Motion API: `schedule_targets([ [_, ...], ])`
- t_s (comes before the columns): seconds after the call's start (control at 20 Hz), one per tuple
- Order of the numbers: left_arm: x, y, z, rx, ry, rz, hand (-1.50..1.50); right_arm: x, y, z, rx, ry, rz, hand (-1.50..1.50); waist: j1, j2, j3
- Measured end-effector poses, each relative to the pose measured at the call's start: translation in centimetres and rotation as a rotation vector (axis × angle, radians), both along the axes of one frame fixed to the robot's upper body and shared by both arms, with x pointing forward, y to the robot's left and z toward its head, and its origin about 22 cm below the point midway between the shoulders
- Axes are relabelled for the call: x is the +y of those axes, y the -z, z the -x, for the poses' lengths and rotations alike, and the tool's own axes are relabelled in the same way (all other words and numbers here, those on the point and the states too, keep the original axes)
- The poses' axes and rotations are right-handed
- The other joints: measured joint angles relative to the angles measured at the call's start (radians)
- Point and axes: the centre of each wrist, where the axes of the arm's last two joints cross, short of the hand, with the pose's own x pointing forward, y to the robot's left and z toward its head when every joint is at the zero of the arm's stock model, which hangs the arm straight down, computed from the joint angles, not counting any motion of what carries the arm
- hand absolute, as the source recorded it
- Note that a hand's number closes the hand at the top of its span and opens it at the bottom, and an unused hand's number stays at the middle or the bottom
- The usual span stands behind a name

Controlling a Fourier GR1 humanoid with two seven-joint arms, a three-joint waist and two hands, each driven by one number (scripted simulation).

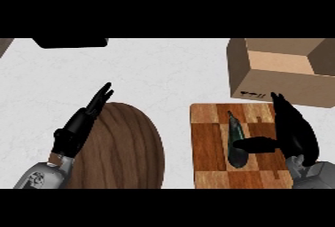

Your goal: Pick the eggplant from the cutting board and place it in the cardboard box

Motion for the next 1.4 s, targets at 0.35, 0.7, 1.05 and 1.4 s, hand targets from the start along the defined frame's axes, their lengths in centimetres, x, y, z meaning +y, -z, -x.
schedule_targets([
  [0.35, -1.4, -0.4, -0.5, -0.010, 0.036, 0.014, 0.00, 3.8, -4.4, 0.5, 0.105, -0.053, -0.109, -1.50, 0.027, 0.012, 0.006],
  [0.7, -1.7, -0.4, -0.9, -0.013, 0.047, 0.013, 0.00, 4.2, -5.6, -0.8, 0.143, -0.032, -0.185, -1.50, 0.036, 0.016, 0.008],
  [1.05, -2.3, -0.3, -1.5, -0.014, 0.057, 0.017, 0.00, 4.8, -4.6, -1.8, 0.182, -0.001, -0.192, -1.50, 0.040, 0.019, 0.010],
  [1.4, -2.3, -0.5, -1.4, -0.017, 0.055, 0.017, 0.00, 5.3, -2.0, -2.0, 0.256, 0.048, -0.189, -1.50, 0.045, 0.019, 0.012],
])
